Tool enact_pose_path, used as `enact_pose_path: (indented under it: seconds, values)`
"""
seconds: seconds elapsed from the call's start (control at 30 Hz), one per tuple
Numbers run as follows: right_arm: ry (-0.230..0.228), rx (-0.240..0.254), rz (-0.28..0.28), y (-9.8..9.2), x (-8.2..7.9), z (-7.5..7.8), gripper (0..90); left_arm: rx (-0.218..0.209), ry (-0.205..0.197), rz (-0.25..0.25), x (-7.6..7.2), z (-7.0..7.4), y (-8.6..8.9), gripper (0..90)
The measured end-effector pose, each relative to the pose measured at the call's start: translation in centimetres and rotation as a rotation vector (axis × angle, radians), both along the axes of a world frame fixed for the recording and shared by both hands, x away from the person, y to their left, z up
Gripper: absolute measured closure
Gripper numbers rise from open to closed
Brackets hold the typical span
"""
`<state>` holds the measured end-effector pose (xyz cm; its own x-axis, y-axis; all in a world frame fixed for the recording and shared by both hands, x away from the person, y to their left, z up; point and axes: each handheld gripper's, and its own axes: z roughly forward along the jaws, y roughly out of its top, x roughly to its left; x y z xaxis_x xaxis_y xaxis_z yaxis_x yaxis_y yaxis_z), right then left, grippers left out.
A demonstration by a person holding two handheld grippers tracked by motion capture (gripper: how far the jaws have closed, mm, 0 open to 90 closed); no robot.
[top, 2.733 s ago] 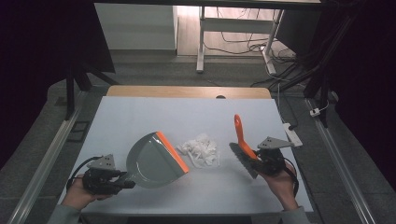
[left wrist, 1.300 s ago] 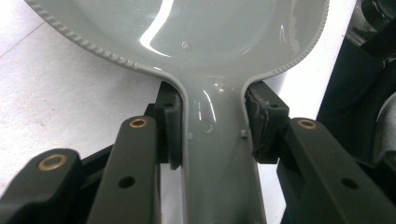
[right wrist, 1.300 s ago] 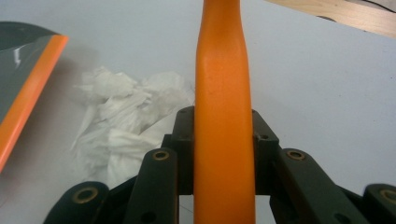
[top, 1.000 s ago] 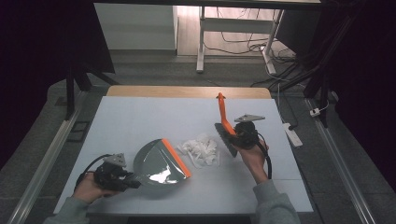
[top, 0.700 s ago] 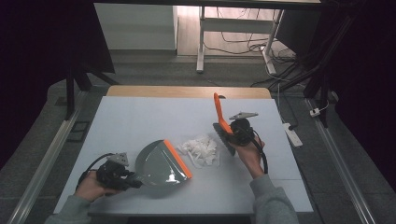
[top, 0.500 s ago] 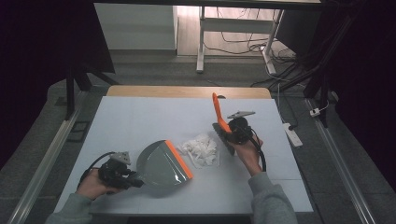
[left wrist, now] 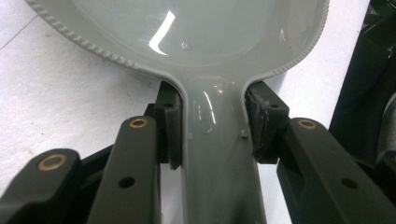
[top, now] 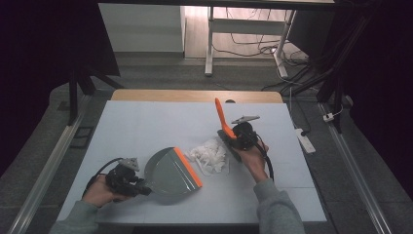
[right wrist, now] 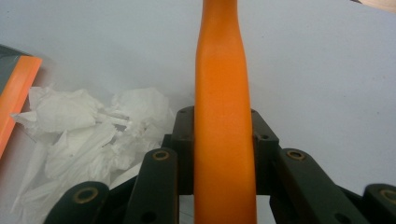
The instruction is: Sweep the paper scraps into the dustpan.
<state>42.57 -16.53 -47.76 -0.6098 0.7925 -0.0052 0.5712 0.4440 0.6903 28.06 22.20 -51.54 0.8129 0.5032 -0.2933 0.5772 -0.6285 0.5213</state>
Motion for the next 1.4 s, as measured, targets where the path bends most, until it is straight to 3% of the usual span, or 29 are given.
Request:
enact_pose_path:
  seconds: [0.43, 0.83, 1.0, 1.27, 1.4]
  values:
    - [0.004, -0.039, 0.075, 3.7, -0.4, -0.6, 70.4, 0.008, 0.026, -0.001, 0.6, -0.4, -0.9, 61.5]
    - [0.001, -0.046, 0.206, 7.7, -2.3, -0.8, 70.4, 0.007, 0.028, -0.004, 0.8, -0.5, -1.5, 61.5]
    - [0.009, -0.018, 0.271, 9.6, -3.7, -0.7, 70.4, 0.008, 0.027, -0.005, 0.8, -0.4, -1.6, 61.5]
    - [-0.004, -0.003, 0.437, 12.4, -6.3, -0.3, 70.4, 0.007, 0.026, -0.003, 0.8, -0.5, -1.6, 61.5]
    - [-0.058, 0.029, 0.428, 12.0, -6.8, 1.2, 70.4, 0.004, 0.027, -0.001, 0.7, -0.5, -1.6, 61.5]
